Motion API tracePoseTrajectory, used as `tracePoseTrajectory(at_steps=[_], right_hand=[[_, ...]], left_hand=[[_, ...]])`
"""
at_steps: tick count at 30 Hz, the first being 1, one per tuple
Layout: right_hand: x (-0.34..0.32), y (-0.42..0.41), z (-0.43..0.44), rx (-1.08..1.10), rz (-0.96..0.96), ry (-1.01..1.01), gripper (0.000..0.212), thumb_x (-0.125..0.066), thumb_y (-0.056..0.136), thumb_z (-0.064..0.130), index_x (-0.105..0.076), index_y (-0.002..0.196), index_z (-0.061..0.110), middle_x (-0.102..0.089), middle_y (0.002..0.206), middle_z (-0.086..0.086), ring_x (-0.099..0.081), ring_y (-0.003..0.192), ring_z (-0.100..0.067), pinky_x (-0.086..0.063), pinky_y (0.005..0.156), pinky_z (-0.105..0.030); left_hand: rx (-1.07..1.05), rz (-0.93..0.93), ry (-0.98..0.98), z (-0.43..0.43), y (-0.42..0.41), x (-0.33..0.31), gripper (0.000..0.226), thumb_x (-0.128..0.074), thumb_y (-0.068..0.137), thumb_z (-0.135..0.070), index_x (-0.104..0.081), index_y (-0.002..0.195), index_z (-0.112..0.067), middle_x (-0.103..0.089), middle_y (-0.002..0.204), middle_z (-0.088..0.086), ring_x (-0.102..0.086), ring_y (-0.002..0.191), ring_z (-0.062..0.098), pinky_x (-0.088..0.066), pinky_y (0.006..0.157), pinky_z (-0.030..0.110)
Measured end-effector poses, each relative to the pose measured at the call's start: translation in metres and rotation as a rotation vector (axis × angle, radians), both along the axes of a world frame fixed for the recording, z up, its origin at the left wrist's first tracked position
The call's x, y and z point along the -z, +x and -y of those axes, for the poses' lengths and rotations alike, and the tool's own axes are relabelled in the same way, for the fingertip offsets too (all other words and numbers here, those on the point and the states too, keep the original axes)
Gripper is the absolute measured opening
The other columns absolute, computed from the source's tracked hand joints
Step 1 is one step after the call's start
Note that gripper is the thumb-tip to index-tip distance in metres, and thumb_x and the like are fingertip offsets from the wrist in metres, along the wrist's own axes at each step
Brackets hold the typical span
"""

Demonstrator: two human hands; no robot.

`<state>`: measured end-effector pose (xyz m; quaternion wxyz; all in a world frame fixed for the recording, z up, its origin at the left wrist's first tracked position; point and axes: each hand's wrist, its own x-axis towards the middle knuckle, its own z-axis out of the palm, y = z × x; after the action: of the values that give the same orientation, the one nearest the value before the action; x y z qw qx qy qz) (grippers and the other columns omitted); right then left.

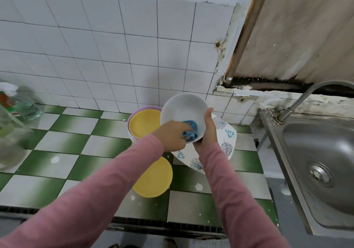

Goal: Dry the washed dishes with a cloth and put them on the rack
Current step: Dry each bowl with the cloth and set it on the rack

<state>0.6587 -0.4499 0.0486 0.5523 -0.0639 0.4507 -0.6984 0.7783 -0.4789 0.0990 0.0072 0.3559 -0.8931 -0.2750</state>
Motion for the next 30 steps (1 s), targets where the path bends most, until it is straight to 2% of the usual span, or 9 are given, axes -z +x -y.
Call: tracePoseTrajectory(at_steps=[5, 10, 13, 16, 20, 22, 25, 28, 30], right_hand=[[0.002, -0.003, -0.003, -0.026, 0.025, -0.031, 0.103, -0.061, 0.061, 0.08, -0.051, 0.139, 0.013, -0.063, 0.126, -0.026, -0.063, 0.113, -0.043, -0.055, 0.089, -0.059], [0.002, 0.007, -0.006, -0.041, 0.004, -0.03, 0.106, -0.064, 0.058, 0.083, -0.053, 0.139, 0.015, -0.067, 0.124, -0.019, -0.064, 0.115, -0.037, -0.052, 0.096, -0.058], [0.002, 0.007, -0.008, -0.074, 0.003, -0.014, 0.095, -0.057, 0.065, 0.08, -0.056, 0.134, 0.015, -0.069, 0.12, -0.017, -0.064, 0.114, -0.036, -0.05, 0.098, -0.058], [0.001, 0.007, -0.013, -0.093, -0.045, -0.01, 0.093, -0.054, 0.066, 0.081, -0.057, 0.133, 0.017, -0.07, 0.119, -0.016, -0.064, 0.113, -0.037, -0.05, 0.098, -0.058], [0.005, 0.006, -0.016, -0.073, -0.051, 0.052, 0.108, -0.064, 0.05, 0.09, -0.058, 0.132, 0.02, -0.07, 0.117, -0.017, -0.066, 0.111, -0.038, -0.051, 0.095, -0.061], [0.008, 0.008, -0.016, -0.092, -0.034, 0.033, 0.11, -0.066, 0.048, 0.091, -0.057, 0.134, 0.022, -0.069, 0.121, -0.017, -0.064, 0.113, -0.04, -0.049, 0.095, -0.064], [0.003, 0.015, -0.019, -0.081, -0.016, -0.031, 0.074, -0.054, 0.072, 0.079, -0.059, 0.124, 0.028, -0.067, 0.122, -0.013, -0.061, 0.116, -0.036, -0.049, 0.098, -0.062], [0.004, 0.018, -0.02, -0.038, 0.03, -0.029, 0.072, -0.055, 0.069, 0.077, -0.057, 0.126, 0.033, -0.068, 0.123, -0.007, -0.064, 0.114, -0.029, -0.054, 0.092, -0.052], [0.006, 0.019, -0.019, 0.001, 0.079, -0.053, 0.066, -0.055, 0.076, 0.074, -0.057, 0.127, 0.031, -0.07, 0.121, -0.003, -0.066, 0.11, -0.023, -0.055, 0.086, -0.043]], left_hand=[[-0.182, -0.397, 0.23, -0.002, -0.004, 0.014, 0.033, -0.05, 0.101, -0.015, -0.056, 0.134, -0.017, -0.061, 0.125, 0.008, -0.057, 0.113, 0.025, -0.051, 0.098, 0.039], [-0.411, -0.709, -0.238, 0.001, -0.018, 0.022, 0.059, -0.05, 0.096, 0.004, -0.034, 0.15, -0.01, -0.037, 0.153, 0.01, -0.038, 0.139, 0.028, -0.035, 0.114, 0.035], [-0.62, -0.796, -0.171, -0.005, -0.029, 0.024, 0.055, -0.047, 0.102, -0.01, -0.027, 0.153, -0.012, -0.045, 0.149, 0.014, -0.045, 0.133, 0.03, -0.038, 0.108, 0.033], [-0.87, -0.94, -0.025, -0.011, -0.033, 0.017, 0.05, -0.042, 0.104, -0.024, -0.03, 0.153, -0.017, -0.05, 0.145, 0.007, -0.05, 0.128, 0.024, -0.039, 0.096, 0.014], [-0.743, -1.116, -0.11, -0.013, -0.025, 0.017, 0.05, -0.043, 0.104, -0.026, -0.03, 0.152, -0.02, -0.048, 0.148, 0.003, -0.051, 0.128, 0.018, -0.048, 0.102, 0.027], [-0.511, -1.022, -0.211, -0.008, -0.021, 0.025, 0.055, -0.044, 0.103, -0.022, -0.023, 0.154, -0.018, -0.036, 0.156, 0.002, -0.042, 0.138, 0.019, -0.042, 0.108, 0.026], [-0.218, -0.554, -0.317, 0.002, -0.024, 0.039, 0.063, -0.04, 0.105, -0.021, 0.0, 0.153, -0.019, -0.005, 0.165, 0.002, 0.002, 0.151, 0.02, -0.011, 0.124, 0.039], [-0.112, -0.286, -0.236, -0.002, -0.028, 0.043, 0.071, -0.034, 0.106, -0.029, 0.023, 0.146, -0.018, 0.028, 0.158, 0.0, 0.031, 0.141, 0.014, 0.015, 0.121, 0.036], [-0.017, -0.241, -0.103, -0.004, -0.027, 0.038, 0.074, -0.034, 0.106, -0.029, 0.025, 0.148, -0.015, 0.038, 0.151, -0.005, 0.034, 0.14, 0.015, 0.016, 0.119, 0.033]])
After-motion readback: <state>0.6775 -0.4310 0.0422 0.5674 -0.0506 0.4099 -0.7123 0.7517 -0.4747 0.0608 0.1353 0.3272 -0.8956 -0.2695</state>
